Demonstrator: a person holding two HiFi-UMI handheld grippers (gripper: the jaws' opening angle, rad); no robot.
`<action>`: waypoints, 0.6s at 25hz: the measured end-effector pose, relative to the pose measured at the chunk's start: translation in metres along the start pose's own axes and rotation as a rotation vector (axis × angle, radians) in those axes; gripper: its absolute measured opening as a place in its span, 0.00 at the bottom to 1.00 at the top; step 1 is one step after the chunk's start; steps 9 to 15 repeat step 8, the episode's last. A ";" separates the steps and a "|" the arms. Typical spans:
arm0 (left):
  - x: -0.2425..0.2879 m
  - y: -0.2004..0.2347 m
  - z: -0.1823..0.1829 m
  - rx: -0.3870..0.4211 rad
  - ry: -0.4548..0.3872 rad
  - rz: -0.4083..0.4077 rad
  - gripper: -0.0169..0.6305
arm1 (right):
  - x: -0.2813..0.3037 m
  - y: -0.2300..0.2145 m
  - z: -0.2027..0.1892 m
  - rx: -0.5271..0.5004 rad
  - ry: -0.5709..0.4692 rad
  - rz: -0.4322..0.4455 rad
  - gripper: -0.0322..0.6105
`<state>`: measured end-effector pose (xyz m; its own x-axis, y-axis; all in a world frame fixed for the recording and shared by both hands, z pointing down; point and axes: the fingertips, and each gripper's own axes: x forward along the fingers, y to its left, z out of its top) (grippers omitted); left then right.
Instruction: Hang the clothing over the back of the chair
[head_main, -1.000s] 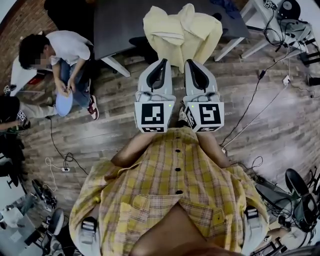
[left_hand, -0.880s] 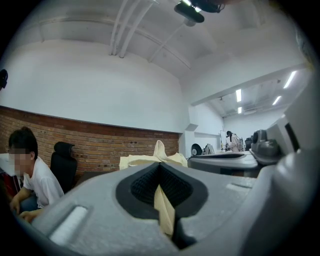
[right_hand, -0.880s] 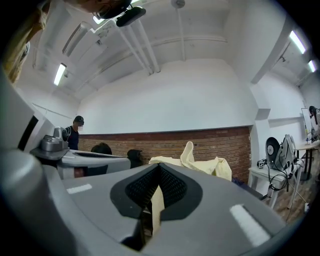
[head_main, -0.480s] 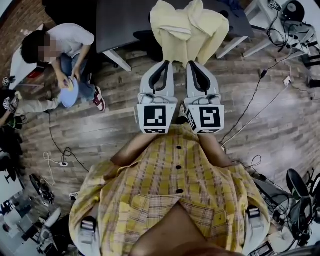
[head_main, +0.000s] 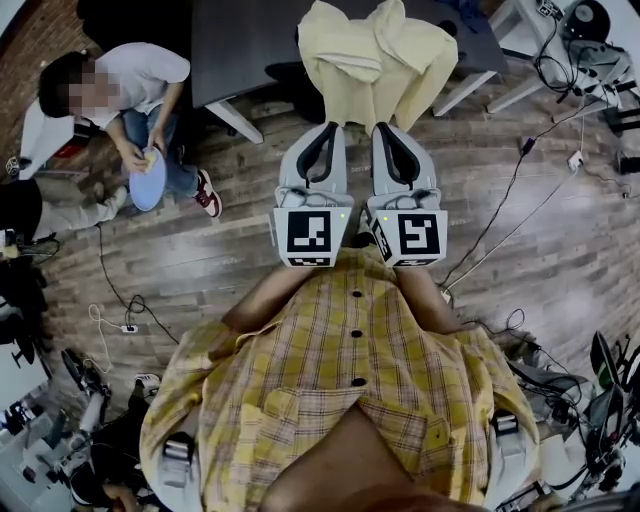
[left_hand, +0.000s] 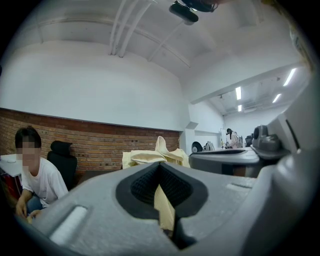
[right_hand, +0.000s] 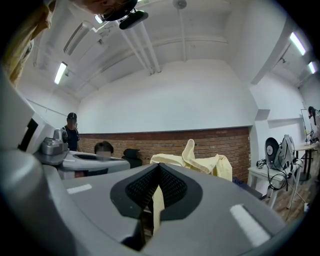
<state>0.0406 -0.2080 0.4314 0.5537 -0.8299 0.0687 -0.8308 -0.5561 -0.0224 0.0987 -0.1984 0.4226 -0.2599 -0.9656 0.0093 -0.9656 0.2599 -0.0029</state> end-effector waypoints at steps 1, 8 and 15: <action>0.001 0.000 -0.001 0.001 0.002 0.000 0.03 | 0.001 -0.001 -0.001 0.001 0.001 0.000 0.05; 0.010 -0.003 -0.007 0.009 0.017 0.006 0.03 | 0.005 -0.007 -0.006 0.001 0.009 0.014 0.05; 0.010 -0.003 -0.007 0.009 0.017 0.006 0.03 | 0.005 -0.007 -0.006 0.001 0.009 0.014 0.05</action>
